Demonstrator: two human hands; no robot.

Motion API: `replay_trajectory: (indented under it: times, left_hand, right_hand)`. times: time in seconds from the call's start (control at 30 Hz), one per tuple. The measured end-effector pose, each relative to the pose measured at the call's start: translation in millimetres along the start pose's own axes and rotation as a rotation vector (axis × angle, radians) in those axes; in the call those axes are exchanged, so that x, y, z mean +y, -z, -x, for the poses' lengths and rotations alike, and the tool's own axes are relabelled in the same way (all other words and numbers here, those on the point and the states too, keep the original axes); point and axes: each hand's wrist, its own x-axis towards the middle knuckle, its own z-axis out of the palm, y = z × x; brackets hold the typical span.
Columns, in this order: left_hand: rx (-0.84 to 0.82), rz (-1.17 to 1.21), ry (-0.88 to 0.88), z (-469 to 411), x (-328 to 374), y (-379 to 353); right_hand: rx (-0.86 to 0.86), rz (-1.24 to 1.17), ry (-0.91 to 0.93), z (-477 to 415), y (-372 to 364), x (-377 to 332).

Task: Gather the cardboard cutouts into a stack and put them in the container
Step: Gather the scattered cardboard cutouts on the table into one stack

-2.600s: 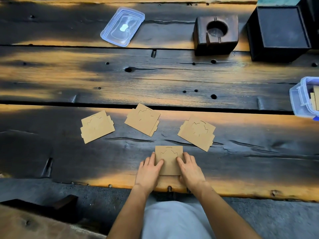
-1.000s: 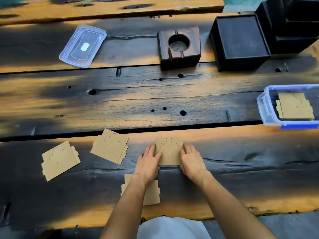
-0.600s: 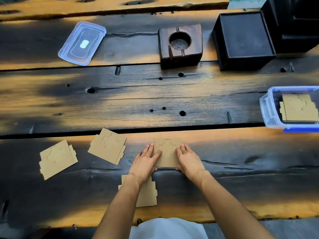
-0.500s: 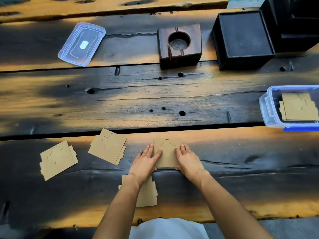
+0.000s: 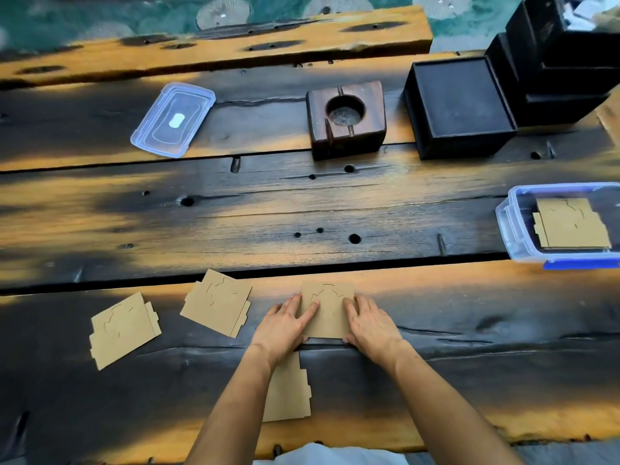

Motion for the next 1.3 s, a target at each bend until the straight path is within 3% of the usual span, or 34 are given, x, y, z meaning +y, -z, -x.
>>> replay_trajectory:
  times: [0.47, 0.9, 1.3]
  left_hand:
    - [0.068, -0.042, 0.066, 51, -18, -5]
    - [0.047, 0.034, 0.115, 129, -45, -65]
    - [0.046, 0.080, 0.115, 143, -53, -105]
  right_hand:
    - [0.038, 0.063, 0.074, 16, 5, -42]
    - [-0.014, 0.080, 0.151, 41, -36, -114]
    - [-0.052, 0.114, 0.112, 52, -71, -135]
